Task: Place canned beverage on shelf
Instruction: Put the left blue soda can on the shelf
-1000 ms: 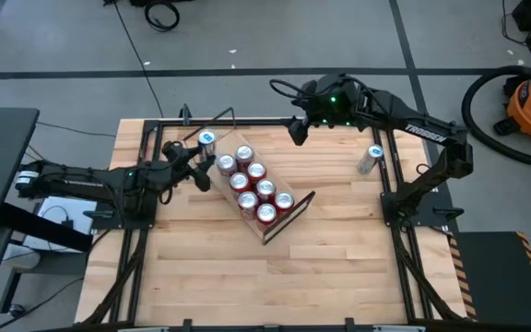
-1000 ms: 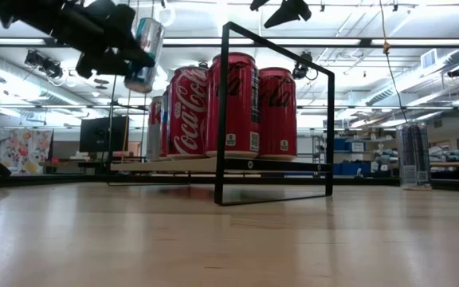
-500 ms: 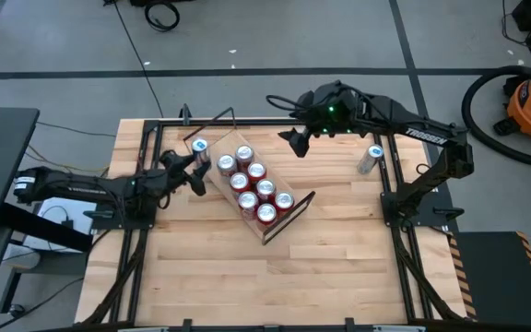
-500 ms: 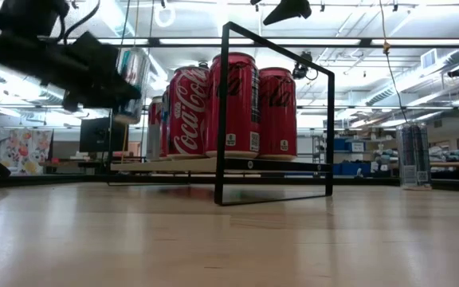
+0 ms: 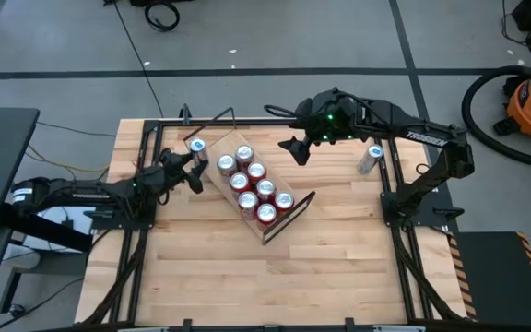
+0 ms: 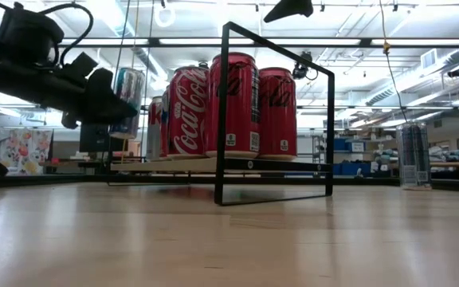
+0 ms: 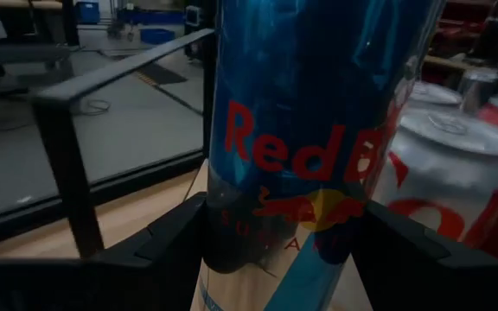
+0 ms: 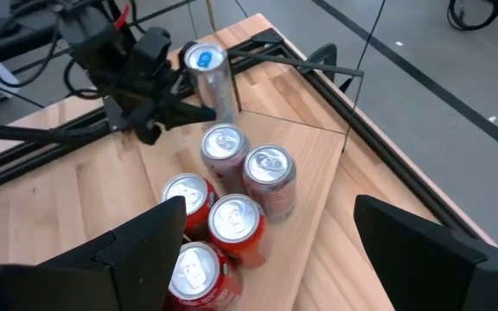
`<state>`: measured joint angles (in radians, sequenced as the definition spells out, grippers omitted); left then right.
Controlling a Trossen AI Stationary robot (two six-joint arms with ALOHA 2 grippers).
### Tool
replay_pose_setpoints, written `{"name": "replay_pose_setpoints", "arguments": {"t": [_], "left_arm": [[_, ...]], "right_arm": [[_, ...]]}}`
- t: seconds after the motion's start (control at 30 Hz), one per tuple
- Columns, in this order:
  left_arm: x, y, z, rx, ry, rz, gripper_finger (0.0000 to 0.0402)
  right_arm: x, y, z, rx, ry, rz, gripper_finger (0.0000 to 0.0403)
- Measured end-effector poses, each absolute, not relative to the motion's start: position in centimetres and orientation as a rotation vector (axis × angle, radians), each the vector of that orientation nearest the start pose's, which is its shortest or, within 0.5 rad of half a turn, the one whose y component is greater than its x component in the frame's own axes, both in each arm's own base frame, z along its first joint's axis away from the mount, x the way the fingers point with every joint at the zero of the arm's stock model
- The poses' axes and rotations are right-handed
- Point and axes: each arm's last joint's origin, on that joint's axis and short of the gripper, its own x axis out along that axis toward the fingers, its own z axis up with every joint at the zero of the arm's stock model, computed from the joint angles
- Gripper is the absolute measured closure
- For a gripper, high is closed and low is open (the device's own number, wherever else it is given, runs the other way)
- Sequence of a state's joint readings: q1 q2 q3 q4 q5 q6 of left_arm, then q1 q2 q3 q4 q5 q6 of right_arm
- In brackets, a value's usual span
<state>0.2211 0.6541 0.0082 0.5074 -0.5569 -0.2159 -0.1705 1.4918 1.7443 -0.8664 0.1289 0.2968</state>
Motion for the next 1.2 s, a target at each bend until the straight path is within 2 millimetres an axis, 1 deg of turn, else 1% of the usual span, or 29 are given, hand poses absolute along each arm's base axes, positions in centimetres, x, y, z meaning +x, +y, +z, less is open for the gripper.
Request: {"name": "replay_pose_setpoints", "arguments": {"t": [0.17, 0.3, 0.43, 0.8, 1.2], "left_arm": [[12.4, 5.6, 15.2, -0.192, 0.052, 0.808, 0.0148], [12.3, 6.2, 15.6, -0.206, 0.006, 0.759, 0.0148], [12.4, 6.6, 15.4, -0.215, 0.016, 0.747, 0.0148], [13.4, 7.1, 13.7, -0.248, 0.115, 0.749, 0.0148], [14.4, 7.5, 12.2, -0.275, 0.148, 0.755, 0.0148]], "right_arm": [[29.7, -4.9, 43.1, 0.314, 0.561, -0.371, 0.0057], [29.8, -4.5, 43.2, 0.312, 0.549, -0.358, 0.0057], [29.9, -4.5, 43.4, 0.319, 0.527, -0.36, 0.0057], [30.0, -4.2, 43.5, 0.324, 0.509, -0.347, 0.0057], [30.1, -3.8, 43.5, 0.317, 0.512, -0.332, 0.0057]]}}
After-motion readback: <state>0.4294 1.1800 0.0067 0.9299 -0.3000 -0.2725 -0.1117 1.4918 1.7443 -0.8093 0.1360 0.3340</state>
